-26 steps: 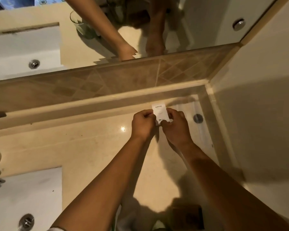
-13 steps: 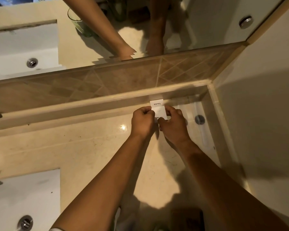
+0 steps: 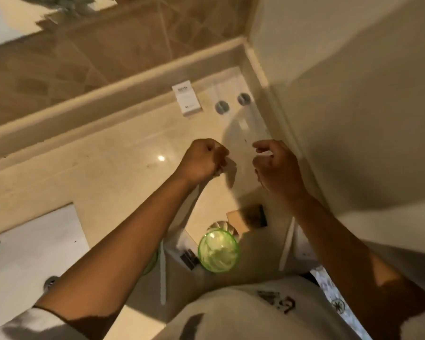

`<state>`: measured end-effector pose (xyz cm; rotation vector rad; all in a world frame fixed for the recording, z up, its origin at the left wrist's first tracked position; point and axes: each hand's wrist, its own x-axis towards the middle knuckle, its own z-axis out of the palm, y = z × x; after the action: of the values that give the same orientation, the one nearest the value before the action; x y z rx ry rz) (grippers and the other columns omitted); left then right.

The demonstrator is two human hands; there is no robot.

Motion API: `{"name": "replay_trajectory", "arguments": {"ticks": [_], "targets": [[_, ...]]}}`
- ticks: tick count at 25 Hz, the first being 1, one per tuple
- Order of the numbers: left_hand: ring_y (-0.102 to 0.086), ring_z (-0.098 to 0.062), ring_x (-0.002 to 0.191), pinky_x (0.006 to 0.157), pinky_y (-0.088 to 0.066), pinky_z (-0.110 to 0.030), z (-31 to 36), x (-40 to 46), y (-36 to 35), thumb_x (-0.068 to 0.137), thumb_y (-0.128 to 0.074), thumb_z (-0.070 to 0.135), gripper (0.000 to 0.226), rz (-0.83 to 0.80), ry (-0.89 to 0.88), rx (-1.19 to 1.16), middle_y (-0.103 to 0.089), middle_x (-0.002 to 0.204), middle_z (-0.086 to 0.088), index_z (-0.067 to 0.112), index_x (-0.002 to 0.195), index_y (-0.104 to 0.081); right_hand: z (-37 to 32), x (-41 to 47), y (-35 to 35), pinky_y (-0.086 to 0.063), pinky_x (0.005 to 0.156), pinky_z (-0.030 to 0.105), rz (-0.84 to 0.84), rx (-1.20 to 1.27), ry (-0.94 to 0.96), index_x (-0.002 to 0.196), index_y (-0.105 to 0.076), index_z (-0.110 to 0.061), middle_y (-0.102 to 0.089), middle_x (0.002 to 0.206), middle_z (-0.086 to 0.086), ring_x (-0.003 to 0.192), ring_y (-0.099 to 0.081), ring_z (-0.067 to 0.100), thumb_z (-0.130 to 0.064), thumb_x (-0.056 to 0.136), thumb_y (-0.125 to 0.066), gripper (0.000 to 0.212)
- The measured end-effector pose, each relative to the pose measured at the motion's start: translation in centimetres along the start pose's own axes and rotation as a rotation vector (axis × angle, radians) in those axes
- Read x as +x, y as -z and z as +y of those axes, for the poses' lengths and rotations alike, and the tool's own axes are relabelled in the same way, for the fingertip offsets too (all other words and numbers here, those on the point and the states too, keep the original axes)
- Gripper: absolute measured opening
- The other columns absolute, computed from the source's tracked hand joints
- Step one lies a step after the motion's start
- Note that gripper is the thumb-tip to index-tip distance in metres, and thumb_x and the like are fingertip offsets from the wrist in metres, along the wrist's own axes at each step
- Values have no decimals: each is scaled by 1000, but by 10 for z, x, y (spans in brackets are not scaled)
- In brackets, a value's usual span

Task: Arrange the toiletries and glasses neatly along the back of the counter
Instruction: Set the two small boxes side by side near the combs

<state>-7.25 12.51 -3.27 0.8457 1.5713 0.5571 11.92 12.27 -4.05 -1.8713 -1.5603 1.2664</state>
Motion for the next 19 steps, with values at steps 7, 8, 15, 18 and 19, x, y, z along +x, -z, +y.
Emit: {"name": "replay_trajectory", "arguments": {"ticks": [7, 8, 15, 18, 19], "targets": [[-57, -16, 43, 46, -49, -24, 6, -34, -97, 100, -55, 13, 29, -593, 86, 530, -67, 71, -19, -13, 96, -69, 81, -125, 35, -40, 74, 28, 111, -518, -106, 120, -59, -11, -59, 114, 10, 95, -57, 23, -23, 88, -60, 34], [-65, -19, 51, 50, -53, -25, 5, -36, -111, 102, -53, 12, 29, -632, 143, 499, -68, 80, -22, -13, 102, -67, 90, -140, 34, -38, 77, 31, 83, -581, -142, 123, -57, -10, -58, 117, 12, 101, -55, 27, -25, 88, -60, 38], [-65, -44, 99, 93, -55, -47, -20, -41, -170, 107, -46, 10, 38, -664, 388, 272, -63, 117, -32, -12, 137, -51, 123, -175, 36, -54, 88, 44, 62, -632, -324, 139, -44, -13, -44, 140, 13, 124, -48, 30, -34, 91, -59, 55], [-64, -39, 98, 99, -55, -51, -26, -46, -185, 103, -52, 16, 34, -676, 344, 357, -62, 110, -25, -5, 129, -55, 132, -176, 35, -53, 86, 39, 87, -571, -309, 137, -47, -13, -48, 134, 13, 119, -52, 28, -31, 91, -58, 50], [-64, -38, 96, 98, -56, -50, -25, -49, -190, 102, -52, 17, 29, -670, 347, 357, -62, 106, -24, -1, 125, -56, 134, -176, 36, -51, 86, 37, 96, -536, -304, 136, -48, -13, -50, 133, 13, 118, -53, 28, -30, 91, -57, 49]]}}
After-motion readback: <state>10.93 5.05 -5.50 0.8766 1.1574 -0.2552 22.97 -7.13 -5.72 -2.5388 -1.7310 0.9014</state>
